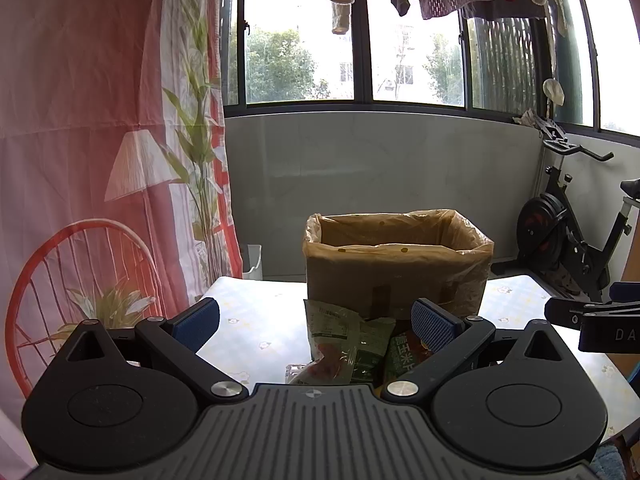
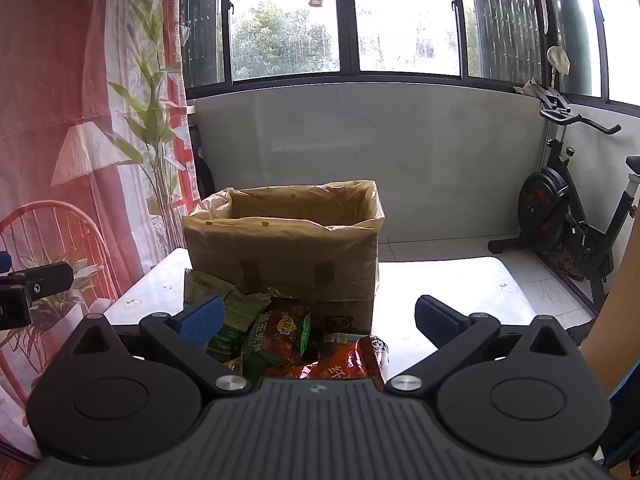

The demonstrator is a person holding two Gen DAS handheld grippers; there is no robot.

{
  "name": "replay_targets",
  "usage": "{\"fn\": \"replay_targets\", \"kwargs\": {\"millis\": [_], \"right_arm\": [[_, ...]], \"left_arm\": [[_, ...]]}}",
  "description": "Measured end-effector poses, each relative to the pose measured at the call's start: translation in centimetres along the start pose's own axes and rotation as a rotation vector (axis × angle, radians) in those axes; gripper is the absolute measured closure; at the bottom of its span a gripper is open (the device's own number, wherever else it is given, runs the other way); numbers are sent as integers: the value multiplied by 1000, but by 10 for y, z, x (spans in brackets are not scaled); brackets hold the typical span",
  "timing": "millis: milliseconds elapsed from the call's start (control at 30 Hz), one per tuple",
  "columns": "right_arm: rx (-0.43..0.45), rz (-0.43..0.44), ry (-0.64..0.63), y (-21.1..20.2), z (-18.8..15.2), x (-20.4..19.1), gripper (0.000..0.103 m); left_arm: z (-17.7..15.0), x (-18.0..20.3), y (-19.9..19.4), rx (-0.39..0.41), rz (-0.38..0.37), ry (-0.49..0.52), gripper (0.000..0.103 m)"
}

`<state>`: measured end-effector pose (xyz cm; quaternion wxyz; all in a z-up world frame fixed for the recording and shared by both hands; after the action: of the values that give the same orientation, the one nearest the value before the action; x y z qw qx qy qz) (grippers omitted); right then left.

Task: Organize snacks

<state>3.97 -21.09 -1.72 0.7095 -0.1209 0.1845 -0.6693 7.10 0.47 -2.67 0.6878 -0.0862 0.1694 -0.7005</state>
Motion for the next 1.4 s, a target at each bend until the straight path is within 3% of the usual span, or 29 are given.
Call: {"fn": "replay_targets", "kwargs": {"millis": [1400], "right_arm": [[-3, 4, 5, 0, 2, 1, 0]], "left_arm": [[-3, 1, 0, -6, 1, -4, 0]]}}
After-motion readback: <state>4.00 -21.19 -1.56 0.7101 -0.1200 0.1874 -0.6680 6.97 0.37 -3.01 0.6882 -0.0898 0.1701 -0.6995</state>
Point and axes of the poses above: each gripper's, at about its wrist camera, not at the fingertips, and y roughly the way its jaws point, x to its right, z to its top, the point moved 8 cm from there along y, roughly the way its jaws point, and after that the axes turned 2 degrees about y, right-handed, at the moved point
